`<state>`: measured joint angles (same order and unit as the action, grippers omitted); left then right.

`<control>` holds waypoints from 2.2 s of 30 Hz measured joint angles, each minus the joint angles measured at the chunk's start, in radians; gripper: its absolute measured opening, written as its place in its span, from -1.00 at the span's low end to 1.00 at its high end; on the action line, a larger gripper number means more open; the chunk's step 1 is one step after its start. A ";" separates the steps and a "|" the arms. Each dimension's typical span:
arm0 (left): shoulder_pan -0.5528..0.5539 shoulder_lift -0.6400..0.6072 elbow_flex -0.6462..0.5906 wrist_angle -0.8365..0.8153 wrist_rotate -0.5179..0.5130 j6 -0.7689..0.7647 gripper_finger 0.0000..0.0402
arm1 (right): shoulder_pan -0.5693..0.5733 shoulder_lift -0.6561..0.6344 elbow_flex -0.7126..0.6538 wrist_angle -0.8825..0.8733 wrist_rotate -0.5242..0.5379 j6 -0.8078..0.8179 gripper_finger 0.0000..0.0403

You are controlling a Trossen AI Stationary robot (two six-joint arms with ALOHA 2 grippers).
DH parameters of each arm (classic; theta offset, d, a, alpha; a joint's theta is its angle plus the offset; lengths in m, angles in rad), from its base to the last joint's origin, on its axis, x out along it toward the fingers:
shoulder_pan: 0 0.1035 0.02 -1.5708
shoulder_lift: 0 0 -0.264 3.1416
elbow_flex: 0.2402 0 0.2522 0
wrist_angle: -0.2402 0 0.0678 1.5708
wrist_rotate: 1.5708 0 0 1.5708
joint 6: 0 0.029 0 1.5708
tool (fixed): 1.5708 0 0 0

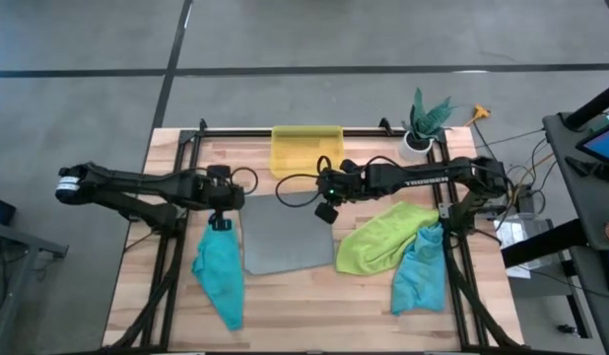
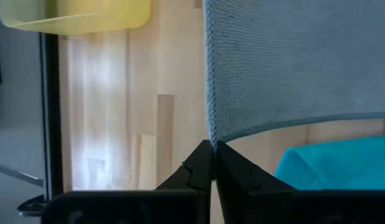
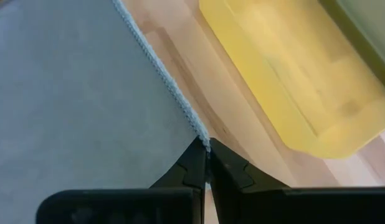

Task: Fold microfiber towels
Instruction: Fold the gray microfiber cloth

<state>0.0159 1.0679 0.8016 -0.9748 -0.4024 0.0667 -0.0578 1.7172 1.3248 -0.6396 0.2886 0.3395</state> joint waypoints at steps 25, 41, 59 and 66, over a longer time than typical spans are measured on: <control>0.018 -0.024 0.074 -0.072 0.216 -0.235 -1.00 | -0.013 -0.045 0.030 -0.090 -0.324 0.001 -0.96; -0.182 0.044 0.032 0.004 0.308 -0.525 -1.00 | 0.070 0.027 -0.009 -0.081 -0.429 0.001 -0.96; -0.336 0.215 -0.003 0.108 0.353 -0.612 -1.00 | 0.158 0.131 -0.016 -0.001 -0.454 0.008 -0.96; -0.338 0.263 -0.001 0.168 0.389 -0.614 -1.00 | 0.167 0.150 -0.017 0.001 -0.454 0.008 -0.96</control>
<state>-0.3225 1.3312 0.8005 -0.8070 -0.0132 -0.5477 0.1093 1.8668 1.3079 -0.6384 -0.1650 0.3477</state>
